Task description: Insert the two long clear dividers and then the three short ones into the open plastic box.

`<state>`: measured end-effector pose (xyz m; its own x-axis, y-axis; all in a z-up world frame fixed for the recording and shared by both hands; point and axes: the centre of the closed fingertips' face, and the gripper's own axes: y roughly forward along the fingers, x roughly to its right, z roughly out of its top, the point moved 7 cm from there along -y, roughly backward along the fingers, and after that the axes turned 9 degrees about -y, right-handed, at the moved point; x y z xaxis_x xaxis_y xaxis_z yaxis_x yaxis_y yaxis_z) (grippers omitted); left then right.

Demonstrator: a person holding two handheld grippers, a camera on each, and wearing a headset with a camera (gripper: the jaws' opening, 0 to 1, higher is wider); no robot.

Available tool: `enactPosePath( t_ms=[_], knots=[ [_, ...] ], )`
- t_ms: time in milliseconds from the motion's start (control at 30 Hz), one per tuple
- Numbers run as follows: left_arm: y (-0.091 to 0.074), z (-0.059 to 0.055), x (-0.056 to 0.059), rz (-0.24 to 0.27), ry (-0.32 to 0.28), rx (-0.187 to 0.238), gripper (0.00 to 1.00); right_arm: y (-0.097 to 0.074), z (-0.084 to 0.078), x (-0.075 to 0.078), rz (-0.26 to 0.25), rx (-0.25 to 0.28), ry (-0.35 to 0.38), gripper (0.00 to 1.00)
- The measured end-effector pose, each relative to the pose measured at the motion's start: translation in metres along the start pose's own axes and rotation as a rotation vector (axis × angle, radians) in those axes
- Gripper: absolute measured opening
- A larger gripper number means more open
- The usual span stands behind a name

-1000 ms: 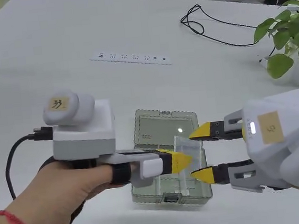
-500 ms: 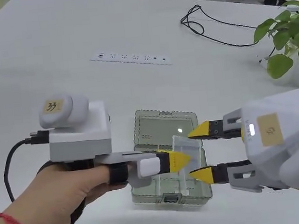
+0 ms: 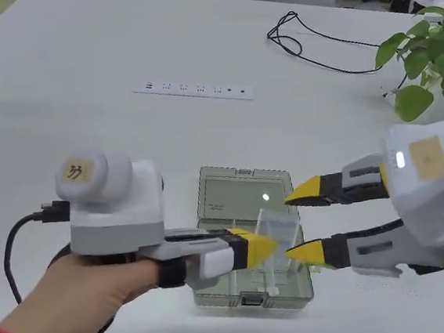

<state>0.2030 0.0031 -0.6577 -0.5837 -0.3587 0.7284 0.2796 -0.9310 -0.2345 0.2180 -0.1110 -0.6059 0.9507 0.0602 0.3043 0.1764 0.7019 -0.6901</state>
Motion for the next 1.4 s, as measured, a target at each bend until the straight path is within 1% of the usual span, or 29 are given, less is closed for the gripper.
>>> enactPosePath(
  t_ms=[33,67,100,133,167,200,233,267,300,333,433,500,667,733,833,933,1000,1200,1267,1400],
  knots=[
    [0.0,-0.002,0.002,-0.008,0.05,-0.01,0.0,-0.002,0.001,0.0,0.042,0.032,0.032,0.3],
    [0.0,-0.003,0.003,-0.012,0.075,-0.017,0.0,-0.003,0.001,0.0,0.065,0.055,0.044,0.27],
    [-0.001,-0.003,0.002,-0.019,0.094,-0.023,0.0,-0.004,0.002,0.001,0.099,0.079,0.071,0.24],
    [-0.001,-0.004,0.005,-0.035,0.123,-0.032,0.0,-0.005,0.002,0.001,0.124,0.094,0.097,0.22],
    [-0.002,-0.005,0.006,-0.042,0.145,-0.036,0.0,-0.006,0.003,0.001,0.142,0.106,0.124,0.21],
    [-0.002,-0.006,0.008,-0.051,0.179,-0.039,0.0,-0.007,0.004,0.003,0.155,0.123,0.152,0.21],
    [-0.003,-0.007,0.009,-0.056,0.203,-0.042,0.0,-0.008,0.005,0.004,0.174,0.134,0.162,0.2],
    [-0.003,-0.008,0.01,-0.066,0.24,-0.045,0.0,-0.009,0.006,0.004,0.199,0.15,0.176,0.19],
    [-0.004,-0.008,0.011,-0.07,0.26,-0.046,0.0,-0.009,0.005,0.005,0.214,0.157,0.189,0.18],
    [-0.004,-0.009,0.012,-0.076,0.286,-0.047,0.0,-0.009,0.005,0.006,0.241,0.166,0.205,0.17],
    [-0.007,-0.011,0.015,-0.09,0.325,-0.047,0.0,-0.008,0.005,0.004,0.287,0.164,0.202,0.16],
    [-0.008,-0.012,0.016,-0.102,0.338,-0.05,0.0,-0.006,0.006,0.0,0.335,0.155,0.194,0.14],
    [-0.01,-0.012,0.018,-0.119,0.369,-0.049,0.0,-0.002,0.01,-0.008,0.406,0.145,0.183,0.09],
    [-0.01,-0.013,0.018,-0.124,0.376,-0.052,0.0,0.0,0.009,-0.009,0.419,0.142,0.178,0.08],
    [-0.01,-0.013,0.022,-0.149,0.388,-0.041,0.0,0.002,0.008,-0.009,0.44,0.13,0.169,0.08],
    [-0.01,-0.013,0.023,-0.149,0.396,-0.044,0.0,0.003,0.007,-0.01,0.454,0.129,0.163,0.06],
    [-0.01,-0.013,0.024,-0.157,0.399,-0.038,0.0,0.003,0.007,-0.011,0.462,0.126,0.16,0.05],
    [-0.011,-0.012,0.023,-0.155,0.406,-0.031,0.0,0.004,0.008,-0.012,0.467,0.126,0.159,0.03],
    [-0.011,-0.013,0.024,-0.158,0.4,-0.034,0.0,0.004,0.009,-0.013,0.473,0.126,0.161,0.03],
    [-0.012,-0.015,0.024,-0.156,0.409,-0.04,0.0,0.006,0.009,-0.014,0.479,0.125,0.159,0.03]
  ],
)
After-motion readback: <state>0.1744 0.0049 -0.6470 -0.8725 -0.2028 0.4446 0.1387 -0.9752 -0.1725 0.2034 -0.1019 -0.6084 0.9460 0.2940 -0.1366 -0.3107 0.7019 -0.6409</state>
